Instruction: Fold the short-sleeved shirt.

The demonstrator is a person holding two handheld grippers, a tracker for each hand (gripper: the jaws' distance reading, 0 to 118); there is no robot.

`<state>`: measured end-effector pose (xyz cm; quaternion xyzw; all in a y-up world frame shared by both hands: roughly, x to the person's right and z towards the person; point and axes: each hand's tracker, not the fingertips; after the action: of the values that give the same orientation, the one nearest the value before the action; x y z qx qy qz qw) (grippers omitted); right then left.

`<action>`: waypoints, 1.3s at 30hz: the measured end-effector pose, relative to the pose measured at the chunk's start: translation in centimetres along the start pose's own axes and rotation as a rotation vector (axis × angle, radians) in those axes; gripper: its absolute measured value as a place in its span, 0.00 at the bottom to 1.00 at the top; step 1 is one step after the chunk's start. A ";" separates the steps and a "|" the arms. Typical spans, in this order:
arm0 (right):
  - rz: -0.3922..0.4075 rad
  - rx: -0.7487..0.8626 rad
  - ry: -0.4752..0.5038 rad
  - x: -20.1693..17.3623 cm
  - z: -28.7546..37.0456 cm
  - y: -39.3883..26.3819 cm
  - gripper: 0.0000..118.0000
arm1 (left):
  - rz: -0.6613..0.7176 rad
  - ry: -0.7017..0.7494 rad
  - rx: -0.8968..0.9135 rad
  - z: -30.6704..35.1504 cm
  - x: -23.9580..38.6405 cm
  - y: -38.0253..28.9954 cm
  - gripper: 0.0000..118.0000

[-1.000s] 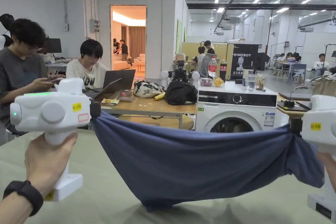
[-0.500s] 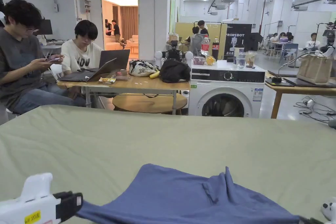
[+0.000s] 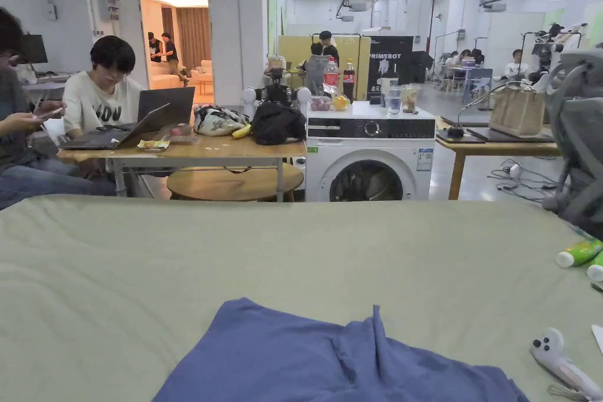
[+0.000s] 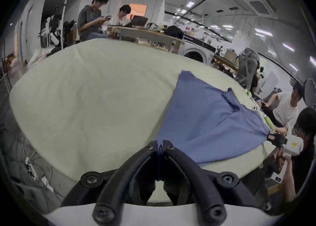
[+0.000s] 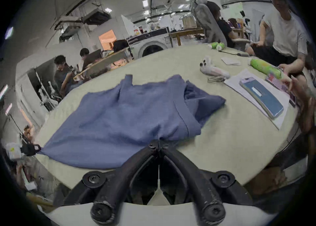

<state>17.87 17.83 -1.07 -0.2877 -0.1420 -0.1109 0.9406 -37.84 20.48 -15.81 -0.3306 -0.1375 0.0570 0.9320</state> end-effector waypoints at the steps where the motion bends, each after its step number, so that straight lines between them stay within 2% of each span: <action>1: 0.013 0.059 0.004 -0.1 0.7 0.2 0.05 | -0.017 0.004 0.041 0.7 0.6 0.3 0.10; 2: 0.023 0.112 0.033 -0.4 1.1 0.7 0.22 | -0.045 0.011 0.106 1.4 1.2 1.0 0.24; 4: 0.018 0.179 0.067 -0.9 1.7 2.0 0.64 | -0.070 0.003 0.218 2.7 2.8 2.6 0.52; 8: 0.042 0.265 0.146 -2.9 2.1 6.1 0.66 | -0.183 -0.018 0.427 5.8 7.6 5.8 0.54; 12: 0.117 0.358 0.187 -5.1 2.9 9.0 0.66 | -0.189 -0.074 0.459 6.3 11.0 8.0 0.55; 14: 0.143 0.367 0.207 -5.9 3.4 9.8 0.66 | -0.183 -0.089 0.463 6.4 12.8 8.3 0.64; 15: 0.156 0.370 0.207 -6.2 3.6 10.1 0.66 | -0.185 -0.095 0.462 6.4 13.2 8.4 0.65; 18: 0.190 0.391 0.193 -6.8 4.1 10.2 0.60 | -0.207 -0.093 0.466 6.4 14.4 8.2 0.65; 21: 0.201 0.414 0.165 -7.0 4.4 9.9 0.32 | -0.216 -0.125 0.468 6.7 14.8 7.9 0.63; 22: 0.207 0.398 0.182 -6.8 4.4 10.0 0.13 | -0.230 -0.111 0.485 6.8 15.0 7.7 0.49; 23: 0.209 0.386 0.185 -6.8 4.5 9.9 0.00 | -0.233 -0.117 0.469 7.0 14.9 7.6 0.28; 24: 0.218 0.384 0.170 -6.8 4.3 9.7 0.00 | -0.235 -0.122 0.463 7.2 14.7 7.5 0.04; 25: 0.230 0.381 0.165 -6.8 4.4 9.6 0.00 | -0.237 -0.120 0.454 7.4 14.4 7.5 0.00; 29: 0.242 0.369 0.180 -6.5 4.6 9.1 0.00 | -0.190 -0.096 0.393 7.9 11.3 7.1 0.00; 31: 0.217 0.348 0.212 -6.4 4.6 8.8 0.00 | -0.119 -0.032 0.295 6.9 9.0 6.5 0.00; 34: 0.173 0.310 0.253 -6.4 3.9 8.0 0.00 | 0.016 -0.036 0.148 4.4 5.3 4.2 0.00; 36: 0.159 0.290 0.270 -6.3 3.4 7.5 0.00 | 0.058 -0.014 0.063 2.8 4.0 2.8 0.00; 38: 0.169 0.284 0.269 -6.3 3.1 7.1 0.00 | 0.054 0.014 -0.016 0.9 3.2 1.6 0.26; 39: 0.180 0.275 0.268 -6.4 3.0 7.0 0.00 | 0.077 0.013 -0.048 -0.1 2.8 1.0 0.33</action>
<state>13.35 26.04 -4.34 -0.1506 -0.0031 -0.0433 0.9876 -35.18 21.78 -15.94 -0.3584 -0.1199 0.0873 0.9217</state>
